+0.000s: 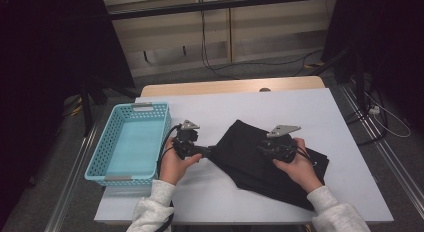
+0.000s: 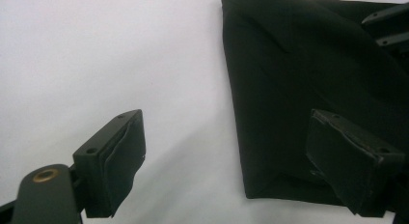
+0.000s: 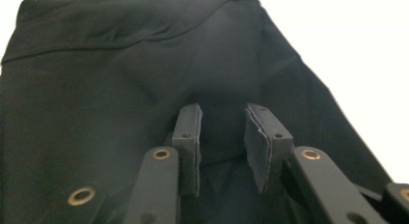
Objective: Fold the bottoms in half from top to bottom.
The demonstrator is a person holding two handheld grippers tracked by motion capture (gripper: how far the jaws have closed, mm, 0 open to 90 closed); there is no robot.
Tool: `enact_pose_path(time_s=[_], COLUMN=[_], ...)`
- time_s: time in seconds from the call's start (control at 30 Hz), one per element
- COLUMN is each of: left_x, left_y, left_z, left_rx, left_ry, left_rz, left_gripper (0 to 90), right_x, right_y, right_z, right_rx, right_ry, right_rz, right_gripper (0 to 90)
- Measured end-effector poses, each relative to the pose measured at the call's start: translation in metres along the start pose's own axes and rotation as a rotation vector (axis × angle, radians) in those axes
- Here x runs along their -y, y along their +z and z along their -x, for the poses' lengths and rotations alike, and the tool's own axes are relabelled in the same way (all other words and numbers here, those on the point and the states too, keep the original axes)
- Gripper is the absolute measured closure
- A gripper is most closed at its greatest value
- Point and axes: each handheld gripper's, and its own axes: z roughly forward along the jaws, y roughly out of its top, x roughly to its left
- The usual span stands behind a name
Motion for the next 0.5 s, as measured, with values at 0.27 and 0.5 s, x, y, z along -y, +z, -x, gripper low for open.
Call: enact_pose_path(time_s=[0.27,0.5], left_x=[0.0,0.001], left_y=[-0.001,-0.001], left_z=[0.0,-0.002], left_rx=[0.0,0.002], left_ry=[-0.002,-0.001], left_rz=[0.004,-0.009], left_gripper=[14.5,14.5], right_x=[-0.001,0.005], right_y=[-0.008,-0.006], right_z=[0.009,0.03], right_rx=[0.021,0.047], right_ry=[0.032,0.144], right_rz=[0.034,0.038], right_gripper=[70.3,67.3])
